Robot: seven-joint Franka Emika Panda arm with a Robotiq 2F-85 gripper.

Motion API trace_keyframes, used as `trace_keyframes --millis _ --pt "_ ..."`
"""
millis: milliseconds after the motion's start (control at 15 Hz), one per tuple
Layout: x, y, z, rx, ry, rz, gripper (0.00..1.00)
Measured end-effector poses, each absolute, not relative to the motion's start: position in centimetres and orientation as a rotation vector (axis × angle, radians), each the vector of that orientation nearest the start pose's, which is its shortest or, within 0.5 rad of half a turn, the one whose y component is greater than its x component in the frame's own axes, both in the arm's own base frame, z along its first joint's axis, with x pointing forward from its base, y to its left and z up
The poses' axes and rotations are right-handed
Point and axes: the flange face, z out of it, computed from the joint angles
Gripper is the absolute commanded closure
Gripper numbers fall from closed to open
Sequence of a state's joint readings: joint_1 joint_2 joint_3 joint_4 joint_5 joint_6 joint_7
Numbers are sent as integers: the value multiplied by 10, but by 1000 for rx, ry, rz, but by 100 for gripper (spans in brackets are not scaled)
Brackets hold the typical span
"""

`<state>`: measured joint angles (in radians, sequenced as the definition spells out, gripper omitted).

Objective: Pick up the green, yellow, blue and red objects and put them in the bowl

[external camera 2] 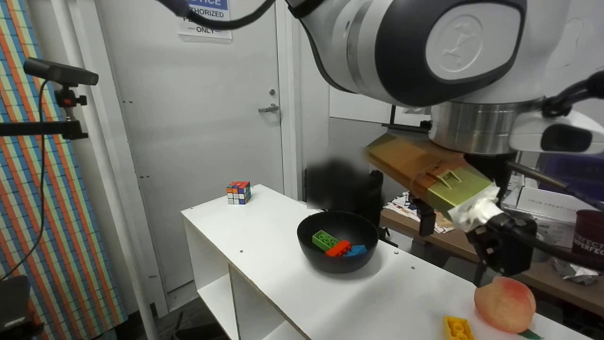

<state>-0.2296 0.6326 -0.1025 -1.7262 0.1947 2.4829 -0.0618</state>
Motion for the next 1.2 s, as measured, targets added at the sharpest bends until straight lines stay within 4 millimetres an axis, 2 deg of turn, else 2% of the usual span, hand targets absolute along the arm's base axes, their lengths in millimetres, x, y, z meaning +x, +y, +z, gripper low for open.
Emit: trace_keyframes --millis 200,533,733,933,1200 --pt "639 -232 229 -3057 368 -139 0" --pt "618 -287 237 -3061 -13 9 0" --pt "613 -307 233 -3018 -189 43 0" --pt "620 -314 219 -2992 -277 49 0" --pt "648 -313 195 -3048 -272 -75 0"
